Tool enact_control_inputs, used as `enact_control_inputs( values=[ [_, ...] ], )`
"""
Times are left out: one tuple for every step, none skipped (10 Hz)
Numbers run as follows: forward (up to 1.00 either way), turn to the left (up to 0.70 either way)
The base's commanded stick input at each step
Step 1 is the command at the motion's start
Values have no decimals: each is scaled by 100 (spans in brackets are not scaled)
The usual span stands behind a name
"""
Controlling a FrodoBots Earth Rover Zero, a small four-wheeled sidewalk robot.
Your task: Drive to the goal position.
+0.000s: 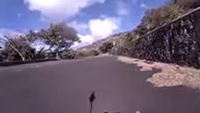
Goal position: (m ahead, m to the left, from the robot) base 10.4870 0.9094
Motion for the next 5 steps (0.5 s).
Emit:
enact_control_inputs(
  values=[
    [63, -32],
    [63, -32],
    [63, -32],
    [63, -32],
    [63, -31]
  ],
)
